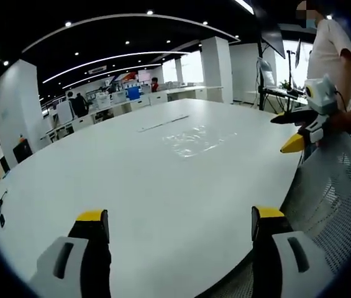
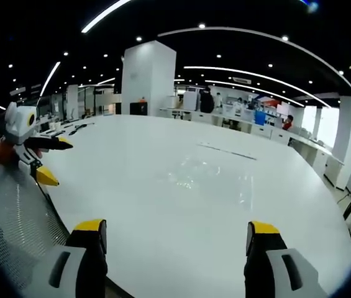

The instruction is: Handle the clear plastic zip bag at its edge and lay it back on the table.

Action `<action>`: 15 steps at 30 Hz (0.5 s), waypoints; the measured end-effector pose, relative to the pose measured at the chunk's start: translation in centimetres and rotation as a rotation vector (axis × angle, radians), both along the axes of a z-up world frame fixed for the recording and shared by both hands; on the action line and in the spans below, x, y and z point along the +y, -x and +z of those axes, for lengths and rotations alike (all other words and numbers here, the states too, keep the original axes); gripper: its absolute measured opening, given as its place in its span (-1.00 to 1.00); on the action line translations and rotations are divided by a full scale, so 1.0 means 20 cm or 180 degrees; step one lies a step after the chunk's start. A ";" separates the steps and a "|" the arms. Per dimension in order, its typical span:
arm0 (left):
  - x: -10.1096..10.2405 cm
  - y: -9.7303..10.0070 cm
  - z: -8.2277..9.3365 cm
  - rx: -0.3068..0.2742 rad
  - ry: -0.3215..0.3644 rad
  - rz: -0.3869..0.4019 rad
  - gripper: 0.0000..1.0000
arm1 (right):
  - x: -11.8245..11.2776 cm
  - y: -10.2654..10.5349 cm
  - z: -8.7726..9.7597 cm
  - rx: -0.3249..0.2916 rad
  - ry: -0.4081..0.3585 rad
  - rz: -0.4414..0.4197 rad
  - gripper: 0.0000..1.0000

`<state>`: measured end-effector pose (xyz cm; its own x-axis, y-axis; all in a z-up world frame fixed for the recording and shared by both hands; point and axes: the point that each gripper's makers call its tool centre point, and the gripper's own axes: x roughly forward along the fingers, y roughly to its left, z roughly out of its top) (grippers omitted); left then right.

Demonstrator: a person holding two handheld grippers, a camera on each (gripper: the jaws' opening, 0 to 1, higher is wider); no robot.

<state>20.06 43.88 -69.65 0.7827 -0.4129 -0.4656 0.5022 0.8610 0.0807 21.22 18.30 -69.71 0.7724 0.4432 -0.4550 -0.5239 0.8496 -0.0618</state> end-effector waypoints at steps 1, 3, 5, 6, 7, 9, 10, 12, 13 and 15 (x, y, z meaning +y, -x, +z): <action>0.00 0.00 0.00 0.0004 -0.0002 0.0014 0.88 | 0.00 0.00 0.00 0.0006 -0.0018 0.0004 0.85; 0.01 -0.01 0.00 -0.0012 -0.0006 0.0039 0.88 | 0.00 0.00 -0.01 0.0037 -0.0019 0.0023 0.84; 0.02 -0.01 0.00 -0.0010 0.0011 0.0068 0.88 | 0.01 0.01 -0.01 0.0048 -0.0019 0.0056 0.82; 0.02 -0.01 0.00 -0.0009 0.0012 0.0066 0.88 | 0.02 0.01 -0.01 0.0050 -0.0018 0.0065 0.82; 0.01 -0.01 0.00 -0.0012 0.0005 0.0050 0.88 | 0.02 0.01 -0.01 0.0051 -0.0017 0.0065 0.81; 0.01 0.00 0.00 -0.0012 -0.0021 0.0012 0.87 | 0.01 0.01 -0.01 0.0050 -0.0031 0.0045 0.81; 0.00 0.00 0.00 -0.0002 -0.0021 0.0002 0.87 | 0.01 0.00 -0.01 0.0052 -0.0037 0.0031 0.81; 0.00 0.00 0.00 0.0004 -0.0018 -0.0002 0.87 | 0.01 0.00 -0.01 0.0055 -0.0044 0.0023 0.81; 0.00 0.00 0.00 0.0004 -0.0020 -0.0001 0.87 | 0.01 0.00 0.00 0.0053 -0.0052 0.0024 0.81; 0.01 0.00 0.00 0.0011 -0.0022 0.0009 0.87 | 0.02 0.01 0.00 0.0051 -0.0045 0.0037 0.80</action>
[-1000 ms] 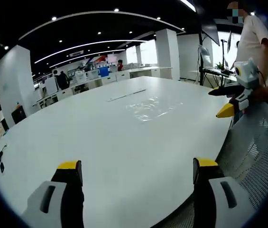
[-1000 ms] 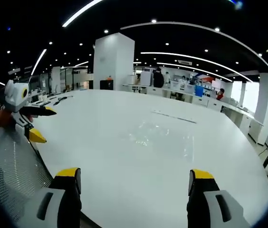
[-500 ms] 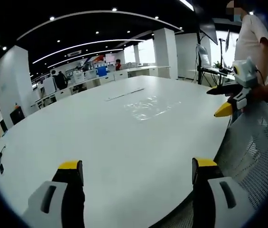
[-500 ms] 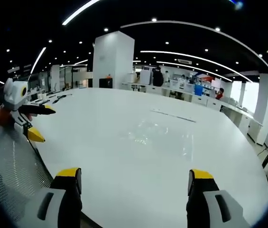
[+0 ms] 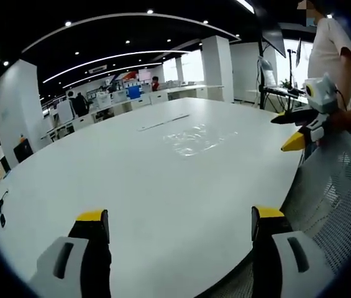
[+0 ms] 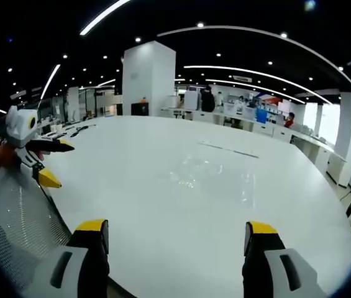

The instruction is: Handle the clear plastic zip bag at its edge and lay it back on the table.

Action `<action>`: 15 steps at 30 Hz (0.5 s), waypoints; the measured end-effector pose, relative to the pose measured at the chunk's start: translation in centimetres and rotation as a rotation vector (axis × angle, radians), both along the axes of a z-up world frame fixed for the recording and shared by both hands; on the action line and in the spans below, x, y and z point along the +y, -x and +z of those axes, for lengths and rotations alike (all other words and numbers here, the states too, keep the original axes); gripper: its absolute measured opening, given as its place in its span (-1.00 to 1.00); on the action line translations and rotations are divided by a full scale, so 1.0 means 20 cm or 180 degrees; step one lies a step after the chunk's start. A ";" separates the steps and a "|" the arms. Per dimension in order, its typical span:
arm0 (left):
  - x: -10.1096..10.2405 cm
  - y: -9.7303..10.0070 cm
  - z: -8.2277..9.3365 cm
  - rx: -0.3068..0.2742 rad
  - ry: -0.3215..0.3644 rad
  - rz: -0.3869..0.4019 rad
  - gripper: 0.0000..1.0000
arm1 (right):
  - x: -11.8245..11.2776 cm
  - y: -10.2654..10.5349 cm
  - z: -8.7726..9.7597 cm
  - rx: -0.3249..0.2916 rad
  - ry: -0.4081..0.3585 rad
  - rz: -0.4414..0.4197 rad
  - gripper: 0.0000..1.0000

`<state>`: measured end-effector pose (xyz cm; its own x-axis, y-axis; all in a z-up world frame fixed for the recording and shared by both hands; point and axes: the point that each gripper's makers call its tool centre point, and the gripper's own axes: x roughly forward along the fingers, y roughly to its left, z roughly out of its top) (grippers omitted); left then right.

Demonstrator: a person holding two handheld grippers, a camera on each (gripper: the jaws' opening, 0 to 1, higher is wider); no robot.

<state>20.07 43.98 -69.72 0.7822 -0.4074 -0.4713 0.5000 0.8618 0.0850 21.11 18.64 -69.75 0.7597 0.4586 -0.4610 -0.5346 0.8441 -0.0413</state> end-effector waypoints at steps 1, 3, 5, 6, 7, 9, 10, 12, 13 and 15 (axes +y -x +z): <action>0.00 0.00 0.00 0.0000 -0.0001 0.0008 0.87 | 0.00 0.00 0.00 0.0004 0.0004 0.0010 0.79; 0.00 0.00 0.00 0.0003 -0.0001 0.0012 0.87 | 0.00 0.00 0.00 0.0006 0.0007 0.0011 0.79; 0.00 0.00 -0.01 0.0022 -0.0018 0.0000 0.87 | 0.00 0.00 0.00 0.0001 -0.0003 0.0006 0.79; -0.01 0.00 -0.01 0.0024 -0.0029 -0.0026 0.88 | 0.00 0.00 0.00 -0.0002 -0.0004 0.0005 0.79; -0.01 0.01 -0.01 0.0020 -0.0030 -0.0044 0.88 | 0.00 0.00 0.00 -0.0003 -0.0003 0.0004 0.79; -0.02 0.01 -0.01 0.0024 -0.0031 -0.0057 0.88 | 0.00 0.00 0.01 -0.0012 -0.0017 -0.0014 0.79; -0.01 0.01 -0.01 0.0038 -0.0030 -0.0052 0.88 | -0.01 0.00 0.01 -0.0008 -0.0020 -0.0029 0.80; -0.02 0.01 -0.01 0.0046 -0.0026 -0.0055 0.88 | 0.00 0.00 0.01 -0.0006 -0.0035 -0.0036 0.81; -0.02 0.01 -0.01 0.0054 -0.0029 -0.0064 0.88 | -0.01 0.00 0.01 -0.0020 -0.0044 -0.0036 0.81; -0.03 0.02 -0.02 0.0066 -0.0032 -0.0084 0.88 | -0.01 0.00 0.01 -0.0023 -0.0031 -0.0031 0.81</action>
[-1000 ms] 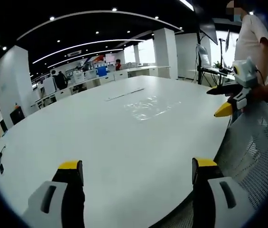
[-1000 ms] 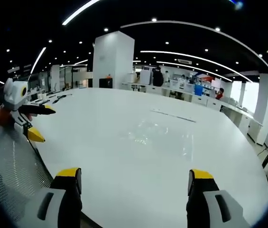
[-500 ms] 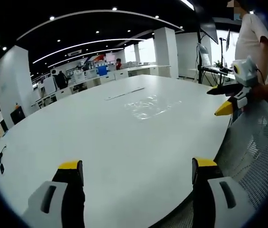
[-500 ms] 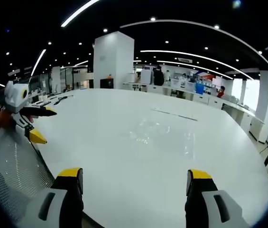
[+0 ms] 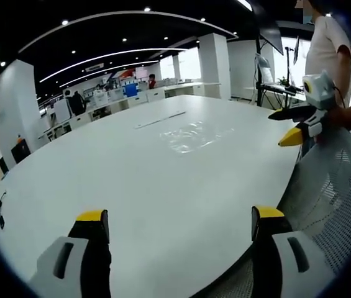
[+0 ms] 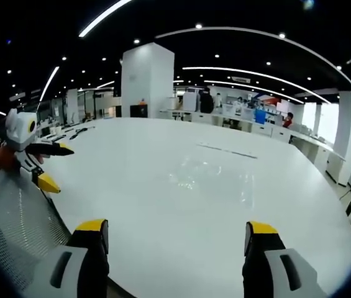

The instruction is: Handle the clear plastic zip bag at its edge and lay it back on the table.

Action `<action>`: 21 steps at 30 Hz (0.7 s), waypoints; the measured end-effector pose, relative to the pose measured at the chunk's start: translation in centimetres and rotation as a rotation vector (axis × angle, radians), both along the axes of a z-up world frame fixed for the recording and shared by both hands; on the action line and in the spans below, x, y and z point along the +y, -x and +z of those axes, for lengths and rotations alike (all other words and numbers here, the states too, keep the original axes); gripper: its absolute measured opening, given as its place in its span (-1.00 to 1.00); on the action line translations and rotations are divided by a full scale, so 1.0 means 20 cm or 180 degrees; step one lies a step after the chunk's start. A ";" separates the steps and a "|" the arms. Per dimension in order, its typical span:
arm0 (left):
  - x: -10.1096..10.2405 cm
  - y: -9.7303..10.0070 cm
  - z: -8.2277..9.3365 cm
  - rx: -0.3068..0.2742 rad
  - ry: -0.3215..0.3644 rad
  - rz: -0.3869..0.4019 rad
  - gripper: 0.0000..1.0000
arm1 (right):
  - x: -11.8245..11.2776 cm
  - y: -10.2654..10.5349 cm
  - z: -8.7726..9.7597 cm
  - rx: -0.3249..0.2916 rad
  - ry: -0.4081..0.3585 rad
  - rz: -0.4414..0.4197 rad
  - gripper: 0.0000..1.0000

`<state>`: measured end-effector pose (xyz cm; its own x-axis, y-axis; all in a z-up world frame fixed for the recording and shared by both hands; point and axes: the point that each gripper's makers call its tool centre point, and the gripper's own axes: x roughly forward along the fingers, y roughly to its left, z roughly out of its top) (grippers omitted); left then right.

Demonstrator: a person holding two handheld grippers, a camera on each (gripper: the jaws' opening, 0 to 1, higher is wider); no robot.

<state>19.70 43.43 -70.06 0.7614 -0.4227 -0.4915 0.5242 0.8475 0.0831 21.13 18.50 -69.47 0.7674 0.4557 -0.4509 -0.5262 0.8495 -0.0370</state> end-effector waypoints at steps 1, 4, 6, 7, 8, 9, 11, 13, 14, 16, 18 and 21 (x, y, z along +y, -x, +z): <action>0.00 0.00 0.00 0.0004 -0.0005 -0.0013 0.88 | 0.00 0.00 0.00 0.0001 0.0005 0.0004 0.81; -0.01 0.00 0.00 0.0020 0.0005 -0.0030 0.87 | -0.01 0.00 -0.01 -0.0010 0.0031 -0.0003 0.82; -0.01 0.00 -0.01 0.0023 0.0007 -0.0040 0.87 | -0.02 -0.01 -0.01 -0.0013 0.0037 -0.0015 0.82; -0.01 0.01 -0.01 0.0026 0.0007 -0.0043 0.87 | -0.02 -0.01 -0.01 -0.0017 0.0039 -0.0020 0.82; -0.01 0.01 0.00 0.0023 0.0008 -0.0042 0.87 | -0.02 -0.01 -0.01 -0.0022 0.0041 -0.0023 0.82; -0.01 0.00 0.00 0.0012 0.0013 -0.0038 0.86 | -0.02 -0.01 -0.01 -0.0023 0.0043 -0.0022 0.82; -0.01 0.00 0.00 -0.0001 0.0025 -0.0023 0.86 | -0.02 -0.01 -0.01 -0.0018 0.0064 -0.0001 0.81; 0.00 0.00 0.01 -0.0020 0.0033 -0.0015 0.85 | -0.01 -0.01 -0.02 -0.0014 0.0088 0.0027 0.80; 0.00 0.00 0.02 -0.0041 0.0043 -0.0005 0.85 | -0.01 -0.01 -0.02 -0.0008 0.0103 0.0036 0.80; 0.01 -0.01 0.02 -0.0053 0.0049 0.0008 0.85 | -0.01 -0.01 -0.03 0.0000 0.0114 0.0046 0.80; 0.01 -0.01 0.01 -0.0055 0.0014 0.0000 0.86 | -0.01 -0.01 -0.03 0.0006 0.0124 0.0052 0.80; 0.02 -0.01 0.01 -0.0067 0.0015 -0.0003 0.86 | -0.02 -0.01 -0.03 -0.0020 0.0123 0.0037 0.81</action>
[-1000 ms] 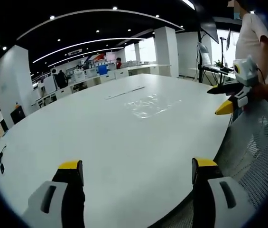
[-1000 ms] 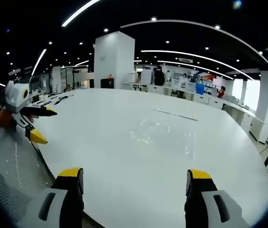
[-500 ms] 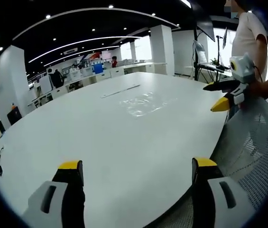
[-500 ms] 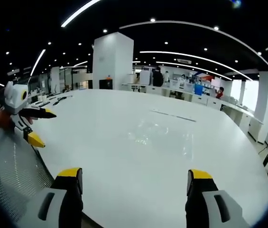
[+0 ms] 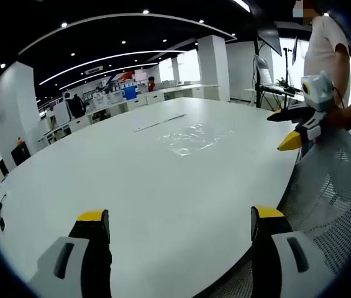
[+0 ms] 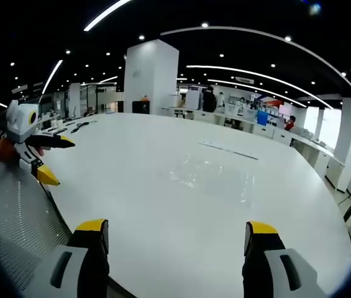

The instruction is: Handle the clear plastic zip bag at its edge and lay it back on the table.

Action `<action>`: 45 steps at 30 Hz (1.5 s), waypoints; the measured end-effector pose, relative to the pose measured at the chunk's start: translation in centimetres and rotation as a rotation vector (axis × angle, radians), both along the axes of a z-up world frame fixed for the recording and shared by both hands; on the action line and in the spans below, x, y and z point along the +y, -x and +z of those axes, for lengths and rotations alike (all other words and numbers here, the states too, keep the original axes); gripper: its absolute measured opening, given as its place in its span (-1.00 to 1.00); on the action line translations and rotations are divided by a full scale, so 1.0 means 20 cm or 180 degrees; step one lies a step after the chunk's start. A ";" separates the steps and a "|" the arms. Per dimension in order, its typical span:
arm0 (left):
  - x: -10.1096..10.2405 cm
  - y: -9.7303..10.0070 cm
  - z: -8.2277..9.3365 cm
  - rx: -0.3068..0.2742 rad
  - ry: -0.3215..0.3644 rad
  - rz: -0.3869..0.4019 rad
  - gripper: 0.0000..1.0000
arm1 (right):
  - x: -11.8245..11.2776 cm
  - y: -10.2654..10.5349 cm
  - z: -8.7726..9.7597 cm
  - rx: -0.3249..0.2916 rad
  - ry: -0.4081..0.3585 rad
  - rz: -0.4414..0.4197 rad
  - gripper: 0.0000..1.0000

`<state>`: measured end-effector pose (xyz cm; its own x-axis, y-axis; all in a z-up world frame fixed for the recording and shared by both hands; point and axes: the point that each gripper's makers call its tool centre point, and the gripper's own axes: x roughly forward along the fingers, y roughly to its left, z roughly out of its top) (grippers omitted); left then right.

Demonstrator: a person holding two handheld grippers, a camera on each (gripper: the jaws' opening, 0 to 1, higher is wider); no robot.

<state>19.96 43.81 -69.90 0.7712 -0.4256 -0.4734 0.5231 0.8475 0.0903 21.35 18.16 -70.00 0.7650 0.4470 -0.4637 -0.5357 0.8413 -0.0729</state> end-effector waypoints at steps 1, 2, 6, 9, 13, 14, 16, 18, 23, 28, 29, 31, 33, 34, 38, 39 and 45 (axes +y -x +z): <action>0.01 0.00 0.00 0.0003 0.0000 0.0012 0.86 | 0.00 0.00 0.00 -0.0007 -0.0014 -0.0013 0.81; 0.01 0.00 0.00 -0.0001 0.0003 0.0020 0.86 | 0.00 0.00 0.01 -0.0009 -0.0023 -0.0017 0.81; 0.01 0.00 0.00 -0.0009 -0.0008 0.0014 0.86 | 0.01 0.00 0.02 -0.0027 -0.0036 -0.0016 0.82; 0.01 -0.01 0.00 -0.0024 0.0018 0.0012 0.86 | 0.01 0.00 0.04 -0.0074 -0.0066 -0.0030 0.82; -0.01 -0.01 0.00 0.0002 0.0046 0.0008 0.85 | 0.01 0.00 0.07 -0.0174 -0.0031 -0.0008 0.82; -0.01 0.00 0.01 0.0006 0.0049 0.0002 0.85 | 0.02 0.00 0.08 -0.0211 -0.0028 0.0000 0.81; -0.02 0.00 0.00 0.0035 0.0072 -0.0002 0.85 | 0.02 0.00 0.09 -0.0278 0.0001 0.0007 0.82; -0.02 0.00 0.00 0.0064 0.0063 -0.0002 0.84 | 0.02 0.00 0.07 -0.0218 0.0030 0.0007 0.80; -0.04 0.01 0.01 0.0047 0.0118 -0.0031 0.87 | 0.01 0.01 0.06 -0.0170 0.0064 0.0010 0.77; -0.05 0.02 0.01 0.0058 0.0088 -0.0044 0.87 | 0.01 0.02 0.02 -0.0074 0.0202 0.0041 0.73; -0.06 0.02 0.01 0.0046 0.0096 -0.0064 0.86 | 0.00 0.01 0.01 -0.0046 0.0196 0.0049 0.72; -0.07 0.02 0.02 0.0052 0.0125 -0.0089 0.86 | 0.00 0.01 0.02 -0.0075 0.0178 0.0014 0.73; -0.07 0.03 0.01 0.0061 0.0114 -0.0103 0.85 | 0.00 0.01 0.04 -0.0107 0.0156 -0.0026 0.73; -0.07 0.03 0.01 0.0076 0.0117 -0.0090 0.85 | -0.01 0.01 0.05 -0.0113 0.0129 -0.0042 0.73; -0.05 0.02 0.01 0.0077 0.0095 -0.0045 0.84 | -0.01 0.00 0.06 -0.0119 -0.0010 -0.0069 0.74; -0.05 0.02 0.01 0.0070 0.0091 -0.0033 0.84 | -0.01 0.00 0.07 -0.0129 -0.0040 -0.0070 0.73; -0.03 0.01 0.04 0.0002 0.0117 0.0018 0.83 | -0.01 -0.02 0.15 -0.0314 -0.0216 -0.0134 0.68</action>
